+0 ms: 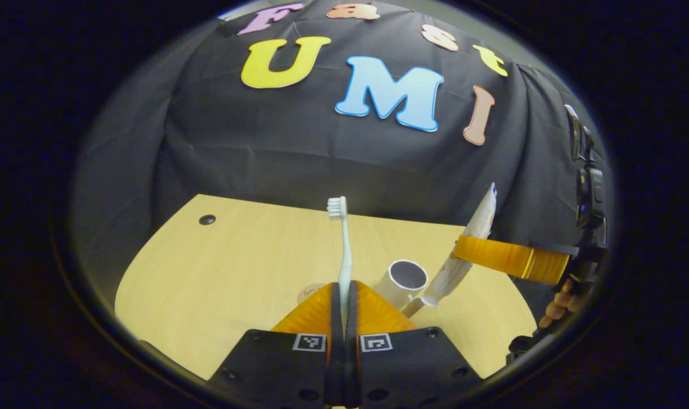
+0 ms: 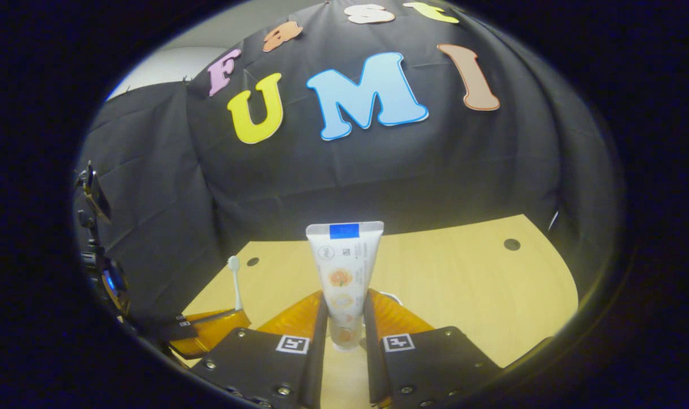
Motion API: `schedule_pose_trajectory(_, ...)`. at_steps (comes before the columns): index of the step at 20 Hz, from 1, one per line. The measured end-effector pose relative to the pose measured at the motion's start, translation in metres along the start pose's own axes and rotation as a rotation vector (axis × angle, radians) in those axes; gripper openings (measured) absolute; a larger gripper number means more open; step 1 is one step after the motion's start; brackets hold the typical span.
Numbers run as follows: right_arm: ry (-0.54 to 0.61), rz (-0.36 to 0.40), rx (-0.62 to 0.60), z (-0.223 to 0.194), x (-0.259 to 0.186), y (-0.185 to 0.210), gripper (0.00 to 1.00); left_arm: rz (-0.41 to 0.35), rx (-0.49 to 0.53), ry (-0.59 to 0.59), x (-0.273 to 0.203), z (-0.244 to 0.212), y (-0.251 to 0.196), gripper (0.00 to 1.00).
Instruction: Put the toothbrush and toothpaste on the desktop into the cup, then pick up the cup and place it on the coaster on the desktop.
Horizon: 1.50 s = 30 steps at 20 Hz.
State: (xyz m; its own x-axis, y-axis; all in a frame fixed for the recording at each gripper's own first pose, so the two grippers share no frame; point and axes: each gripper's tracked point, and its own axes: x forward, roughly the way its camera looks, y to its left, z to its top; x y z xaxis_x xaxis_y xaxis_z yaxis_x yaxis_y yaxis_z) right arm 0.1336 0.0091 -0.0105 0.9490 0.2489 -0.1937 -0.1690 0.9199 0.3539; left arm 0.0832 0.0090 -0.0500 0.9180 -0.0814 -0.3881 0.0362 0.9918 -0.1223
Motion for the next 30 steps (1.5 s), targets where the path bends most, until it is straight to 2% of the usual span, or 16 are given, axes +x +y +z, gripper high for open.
schedule_pose_trajectory(5, -0.049, -0.047, -0.029, 0.012, 0.039, -0.021, 0.32, 0.012, 0.025, -0.066, -0.005, 0.023, 0.001, 0.08)
schedule_pose_trajectory(7, -0.033, -0.059, -0.043, 0.004, 0.053, -0.027, 0.34, 0.018, 0.029, -0.082, -0.005, 0.03, 0.002, 0.07)
schedule_pose_trajectory(9, -0.002, -0.074, -0.073, -0.01, 0.069, -0.034, 0.3, 0.023, 0.03, -0.097, -0.009, 0.036, 0.003, 0.08)
schedule_pose_trajectory(15, 0.09, -0.079, -0.163, -0.048, 0.099, -0.035, 0.33, 0.035, 0.017, -0.088, -0.014, 0.031, 0.007, 0.07)
schedule_pose_trajectory(17, 0.129, -0.084, -0.183, -0.064, 0.105, -0.037, 0.31, 0.037, 0.009, -0.085, -0.017, 0.029, 0.01, 0.07)
schedule_pose_trajectory(21, 0.191, -0.102, -0.222, -0.082, 0.111, -0.041, 0.34, 0.042, 0.004, -0.08, -0.019, 0.028, 0.014, 0.08)
schedule_pose_trajectory(24, 0.216, -0.117, -0.243, -0.091, 0.109, -0.043, 0.36, 0.047, 0.0, -0.076, -0.021, 0.025, 0.017, 0.08)
schedule_pose_trajectory(25, 0.224, -0.119, -0.246, -0.094, 0.108, -0.044, 0.34, 0.045, -0.001, -0.075, -0.021, 0.023, 0.018, 0.08)
schedule_pose_trajectory(27, 0.223, -0.121, -0.251, -0.093, 0.107, -0.044, 0.38, 0.047, -0.001, -0.072, -0.021, 0.022, 0.018, 0.08)
schedule_pose_trajectory(28, 0.222, -0.124, -0.254, -0.093, 0.106, -0.043, 0.35, 0.047, -0.002, -0.072, -0.021, 0.022, 0.018, 0.08)
schedule_pose_trajectory(30, 0.218, -0.131, -0.262, -0.091, 0.104, -0.044, 0.4, 0.046, -0.004, -0.07, -0.02, 0.02, 0.019, 0.08)
